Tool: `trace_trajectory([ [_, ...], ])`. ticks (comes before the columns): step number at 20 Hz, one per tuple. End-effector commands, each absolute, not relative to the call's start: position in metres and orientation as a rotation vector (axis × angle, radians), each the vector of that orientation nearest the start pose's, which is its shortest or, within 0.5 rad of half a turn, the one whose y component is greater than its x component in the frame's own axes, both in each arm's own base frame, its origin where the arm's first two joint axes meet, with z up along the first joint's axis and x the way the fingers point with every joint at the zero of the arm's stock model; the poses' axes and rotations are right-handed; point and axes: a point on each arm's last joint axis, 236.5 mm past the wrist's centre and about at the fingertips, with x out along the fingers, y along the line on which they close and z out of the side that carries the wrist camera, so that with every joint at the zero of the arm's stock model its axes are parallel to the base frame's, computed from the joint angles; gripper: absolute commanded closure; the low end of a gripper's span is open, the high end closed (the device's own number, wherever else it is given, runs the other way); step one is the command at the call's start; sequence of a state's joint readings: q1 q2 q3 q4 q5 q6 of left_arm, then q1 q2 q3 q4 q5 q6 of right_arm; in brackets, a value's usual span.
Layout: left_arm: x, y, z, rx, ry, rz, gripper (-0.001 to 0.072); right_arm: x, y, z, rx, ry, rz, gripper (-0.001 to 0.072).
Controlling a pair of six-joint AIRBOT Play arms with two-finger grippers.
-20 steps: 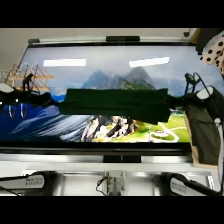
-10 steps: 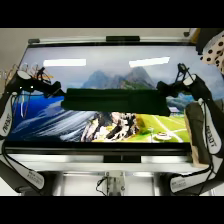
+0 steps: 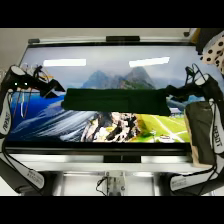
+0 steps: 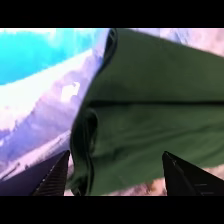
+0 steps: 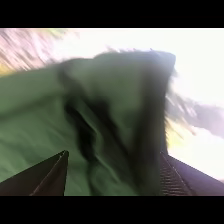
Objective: Fold the shirts.
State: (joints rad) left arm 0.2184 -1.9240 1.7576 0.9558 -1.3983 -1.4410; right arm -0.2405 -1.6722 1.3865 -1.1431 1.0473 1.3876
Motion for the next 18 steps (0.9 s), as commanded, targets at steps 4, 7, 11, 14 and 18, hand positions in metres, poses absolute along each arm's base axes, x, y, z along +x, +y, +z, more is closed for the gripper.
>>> trace_trajectory([
  [4,0.464,-0.042,0.004,-0.562,1.46,-0.392,-0.0006,0.456,-0.022,-0.087,0.521,1.34,0.176,0.003],
  [7,0.463,-0.052,0.015,-0.536,1.445,-0.411,-0.0006,0.461,-0.006,-0.105,0.632,1.351,0.206,0.003],
  [11,0.462,-0.059,0.015,-0.524,1.449,-0.424,-0.0006,0.472,0.019,-0.114,0.811,1.332,0.257,0.003],
  [14,0.462,-0.063,0.015,-0.52,1.452,-0.43,-0.0006,0.473,0.044,-0.106,0.81,1.321,0.368,0.0032],
  [18,0.461,-0.083,0.021,-0.538,1.45,-0.475,0.0024,0.473,0.066,-0.088,0.802,1.314,0.42,0.0641],
])
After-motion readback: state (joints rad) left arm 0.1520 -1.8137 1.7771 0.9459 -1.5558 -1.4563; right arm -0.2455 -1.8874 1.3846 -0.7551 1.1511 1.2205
